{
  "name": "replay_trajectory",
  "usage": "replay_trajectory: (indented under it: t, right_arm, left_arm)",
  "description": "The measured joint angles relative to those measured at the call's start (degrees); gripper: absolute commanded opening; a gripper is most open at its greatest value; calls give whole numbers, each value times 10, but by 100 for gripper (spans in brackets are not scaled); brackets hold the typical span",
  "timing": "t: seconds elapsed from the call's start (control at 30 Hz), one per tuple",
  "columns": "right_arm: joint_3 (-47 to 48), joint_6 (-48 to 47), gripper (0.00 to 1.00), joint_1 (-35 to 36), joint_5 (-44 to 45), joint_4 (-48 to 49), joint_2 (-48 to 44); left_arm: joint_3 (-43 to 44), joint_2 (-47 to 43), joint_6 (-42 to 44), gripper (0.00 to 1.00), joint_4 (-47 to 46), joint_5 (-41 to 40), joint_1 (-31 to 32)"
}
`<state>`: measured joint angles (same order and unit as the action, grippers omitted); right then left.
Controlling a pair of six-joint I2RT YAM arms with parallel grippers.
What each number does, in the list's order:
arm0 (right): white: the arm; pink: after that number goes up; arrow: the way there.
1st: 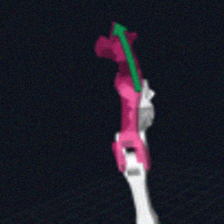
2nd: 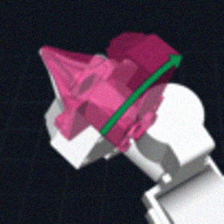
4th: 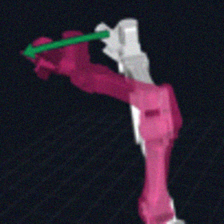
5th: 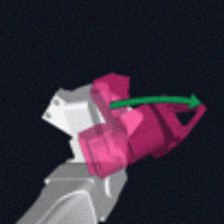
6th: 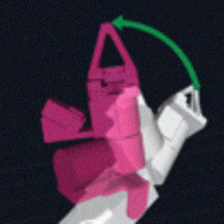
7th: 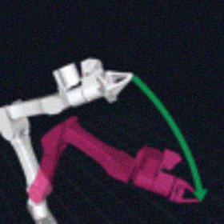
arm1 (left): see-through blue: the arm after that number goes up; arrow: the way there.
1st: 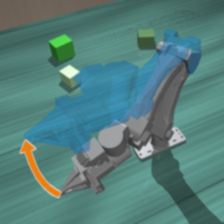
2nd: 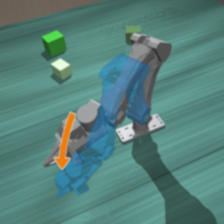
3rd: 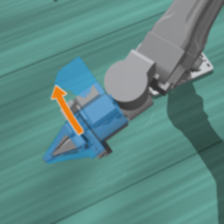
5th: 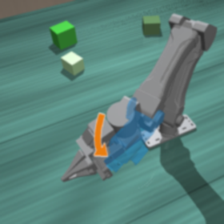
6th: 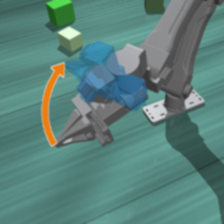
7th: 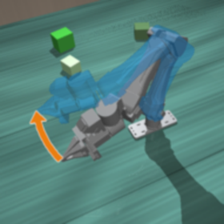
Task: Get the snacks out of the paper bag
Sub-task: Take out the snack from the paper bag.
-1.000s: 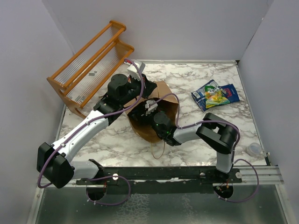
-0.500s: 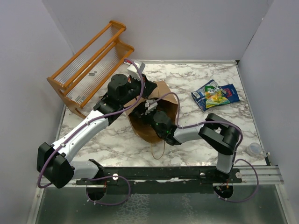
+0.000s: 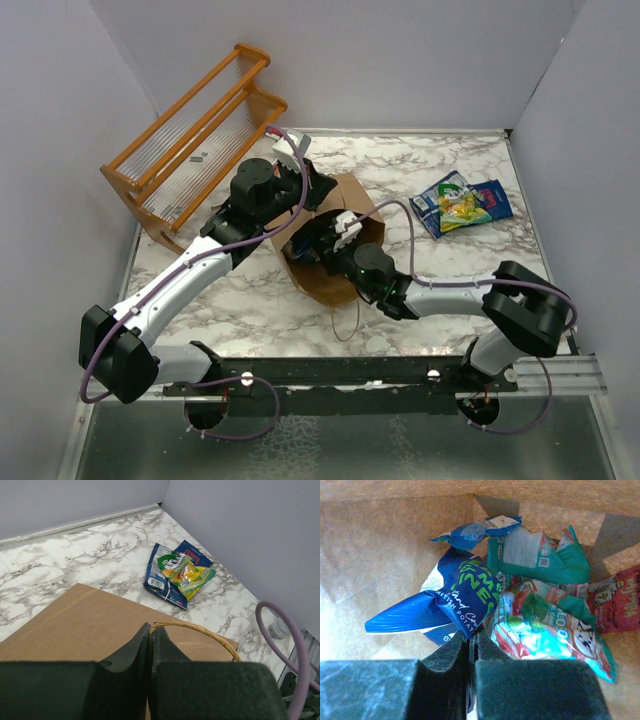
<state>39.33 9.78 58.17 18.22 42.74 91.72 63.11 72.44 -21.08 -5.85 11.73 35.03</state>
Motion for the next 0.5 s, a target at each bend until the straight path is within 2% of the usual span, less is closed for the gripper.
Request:
replay_trajectory:
  t: [0.3, 0.5]
  right_arm:
    - [-39, 9, 1, 0, -1, -84, -143]
    - [-42, -22, 1, 0, 7, -141, -232]
  left_arm:
    - [0, 0, 0, 0, 0, 0, 0]
    - [0, 0, 0, 0, 0, 0, 0]
